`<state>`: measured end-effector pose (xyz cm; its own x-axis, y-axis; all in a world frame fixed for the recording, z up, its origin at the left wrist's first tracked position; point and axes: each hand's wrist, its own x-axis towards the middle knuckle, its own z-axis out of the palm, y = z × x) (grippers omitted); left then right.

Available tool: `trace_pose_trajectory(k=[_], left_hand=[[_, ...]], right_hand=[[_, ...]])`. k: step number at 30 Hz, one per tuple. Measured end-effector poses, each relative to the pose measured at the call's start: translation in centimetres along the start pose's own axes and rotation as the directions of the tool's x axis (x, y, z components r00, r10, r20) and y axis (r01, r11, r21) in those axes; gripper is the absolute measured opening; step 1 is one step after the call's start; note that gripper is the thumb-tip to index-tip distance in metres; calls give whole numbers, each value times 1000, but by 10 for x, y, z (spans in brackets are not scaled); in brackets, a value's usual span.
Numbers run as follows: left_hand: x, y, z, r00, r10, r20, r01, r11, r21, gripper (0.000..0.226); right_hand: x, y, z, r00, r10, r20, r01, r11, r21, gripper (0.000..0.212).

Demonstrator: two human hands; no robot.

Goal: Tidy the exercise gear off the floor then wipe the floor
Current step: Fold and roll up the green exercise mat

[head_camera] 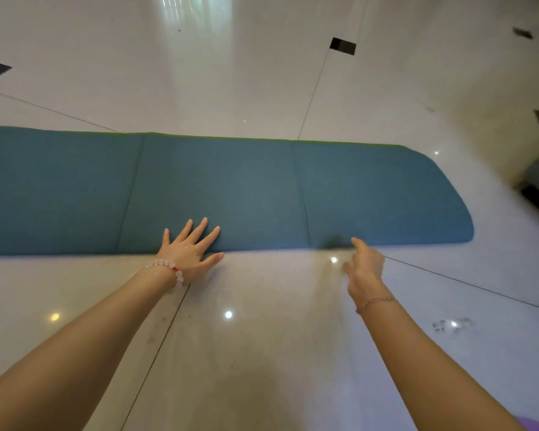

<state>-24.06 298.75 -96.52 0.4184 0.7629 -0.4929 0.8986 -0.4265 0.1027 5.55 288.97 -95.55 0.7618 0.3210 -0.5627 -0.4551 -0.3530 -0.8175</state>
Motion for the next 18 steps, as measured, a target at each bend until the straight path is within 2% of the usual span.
trace_pose_trajectory(k=[3, 5, 6, 7, 10, 13, 15, 16, 18], left_hand=[[-3, 1, 2, 1000, 19, 12, -19, 1000, -13, 61], [-4, 1, 2, 999, 28, 18, -27, 999, -31, 60], [-4, 0, 2, 999, 31, 21, -30, 999, -35, 60], [-4, -1, 2, 999, 35, 24, -34, 999, -41, 60], [-4, -1, -1, 998, 50, 41, -47, 997, -66, 60], [-10, 2, -11, 999, 44, 16, -42, 994, -96, 56], [-22, 7, -17, 982, 50, -182, -82, 981, -177, 51], [-32, 12, -22, 938, 64, -340, -147, 963, -224, 51], [-53, 24, -29, 775, 160, -611, -352, 913, -208, 42]], right_hand=[[19, -12, -4, 988, 143, 66, -156, 937, 311, 32], [20, -18, -4, 985, 150, 91, -174, 902, 395, 9], [20, -20, -3, 989, 118, 93, -145, 912, 384, 7], [20, -23, 1, 995, 58, 79, -83, 931, 355, 10], [10, -33, 14, 971, -239, 3, 231, 942, 244, 44], [-19, -41, 26, 835, -548, 46, 545, 836, 65, 50], [-40, -39, 32, 728, -666, 166, 681, 729, -63, 48], [-48, -35, 36, 677, -699, 229, 733, 667, -132, 47], [-59, -24, 44, 588, -723, 364, 809, 527, -262, 48]])
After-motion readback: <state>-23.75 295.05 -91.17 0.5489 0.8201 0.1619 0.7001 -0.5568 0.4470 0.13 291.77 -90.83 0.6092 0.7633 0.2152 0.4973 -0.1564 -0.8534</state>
